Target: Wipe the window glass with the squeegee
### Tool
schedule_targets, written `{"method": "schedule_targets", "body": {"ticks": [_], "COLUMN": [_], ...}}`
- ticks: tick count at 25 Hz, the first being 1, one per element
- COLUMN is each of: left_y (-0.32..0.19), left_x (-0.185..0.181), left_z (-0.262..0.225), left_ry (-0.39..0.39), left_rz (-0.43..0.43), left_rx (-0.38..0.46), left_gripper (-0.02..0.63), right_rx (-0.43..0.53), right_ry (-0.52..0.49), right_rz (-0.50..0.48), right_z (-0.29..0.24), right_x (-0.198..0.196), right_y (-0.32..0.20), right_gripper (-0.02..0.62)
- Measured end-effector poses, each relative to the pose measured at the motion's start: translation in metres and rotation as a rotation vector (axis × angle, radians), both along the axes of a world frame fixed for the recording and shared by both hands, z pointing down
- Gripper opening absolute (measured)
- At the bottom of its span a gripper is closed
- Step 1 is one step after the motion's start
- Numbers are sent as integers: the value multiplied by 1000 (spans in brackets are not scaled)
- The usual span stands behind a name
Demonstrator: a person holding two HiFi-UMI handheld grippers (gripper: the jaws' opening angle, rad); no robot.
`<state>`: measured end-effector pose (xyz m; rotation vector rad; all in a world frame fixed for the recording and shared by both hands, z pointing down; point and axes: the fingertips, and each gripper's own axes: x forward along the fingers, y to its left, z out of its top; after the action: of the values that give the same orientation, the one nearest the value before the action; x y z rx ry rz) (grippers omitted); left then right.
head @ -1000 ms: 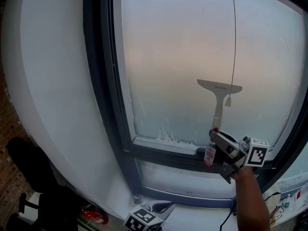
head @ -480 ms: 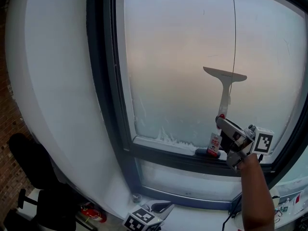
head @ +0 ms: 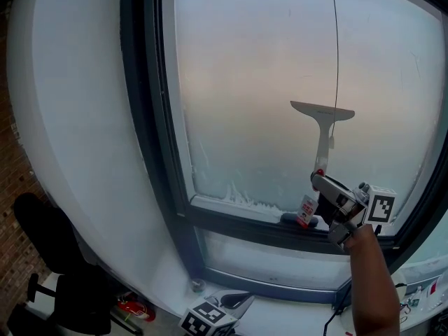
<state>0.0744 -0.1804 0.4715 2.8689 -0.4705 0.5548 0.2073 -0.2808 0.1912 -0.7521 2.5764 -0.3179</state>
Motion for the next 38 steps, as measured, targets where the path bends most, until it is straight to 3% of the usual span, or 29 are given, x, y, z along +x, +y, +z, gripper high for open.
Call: {"method": "schedule_targets", "body": {"ticks": [38], "left_y": [-1], "left_x": [4], "left_z": [13], "left_ry": [-38], "left_rz": [35], "left_rx": [-22], "left_gripper": [0], "right_rx": [-135], "right_ry": [-153], "right_rz": [67], "right_z": [119], "right_x": [5], "right_y": [10], "right_gripper": [84]}}
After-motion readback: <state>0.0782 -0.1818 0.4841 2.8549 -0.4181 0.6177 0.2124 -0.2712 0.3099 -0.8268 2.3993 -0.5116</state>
